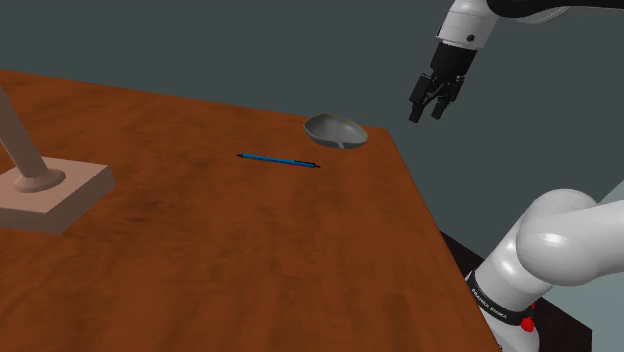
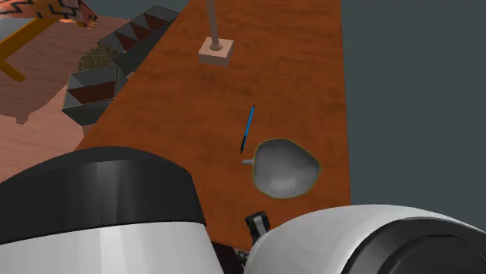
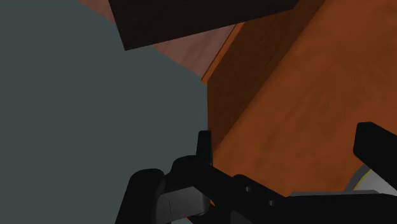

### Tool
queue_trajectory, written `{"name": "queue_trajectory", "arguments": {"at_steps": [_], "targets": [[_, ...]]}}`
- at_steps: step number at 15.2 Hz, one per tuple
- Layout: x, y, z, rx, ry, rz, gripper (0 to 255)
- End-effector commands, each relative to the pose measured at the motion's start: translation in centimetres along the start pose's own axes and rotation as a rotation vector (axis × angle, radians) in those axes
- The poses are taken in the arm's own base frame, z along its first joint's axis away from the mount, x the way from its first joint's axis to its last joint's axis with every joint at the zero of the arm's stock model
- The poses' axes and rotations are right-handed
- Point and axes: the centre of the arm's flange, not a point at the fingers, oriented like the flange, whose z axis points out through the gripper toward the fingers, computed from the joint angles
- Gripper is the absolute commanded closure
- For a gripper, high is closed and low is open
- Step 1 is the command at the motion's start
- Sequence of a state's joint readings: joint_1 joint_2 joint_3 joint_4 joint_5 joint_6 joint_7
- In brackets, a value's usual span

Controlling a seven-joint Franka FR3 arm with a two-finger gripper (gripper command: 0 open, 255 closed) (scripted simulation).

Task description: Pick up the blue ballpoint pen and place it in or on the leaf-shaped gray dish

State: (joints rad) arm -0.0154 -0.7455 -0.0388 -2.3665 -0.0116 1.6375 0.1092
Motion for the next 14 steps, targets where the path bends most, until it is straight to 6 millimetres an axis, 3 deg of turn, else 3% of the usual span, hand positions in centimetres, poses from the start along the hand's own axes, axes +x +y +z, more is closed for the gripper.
{"name": "queue_trajectory", "arguments": {"at_steps": [1, 8, 14], "targets": [[0.0, 0.0, 0.0, 0.0, 0.0, 0.0, 0], [5.7, -6.7, 1.6, 0.014, 0.012, -0.216, 0], [9.4, -13.3, 2.9, 0.025, 0.023, -0.402, 0]]}}
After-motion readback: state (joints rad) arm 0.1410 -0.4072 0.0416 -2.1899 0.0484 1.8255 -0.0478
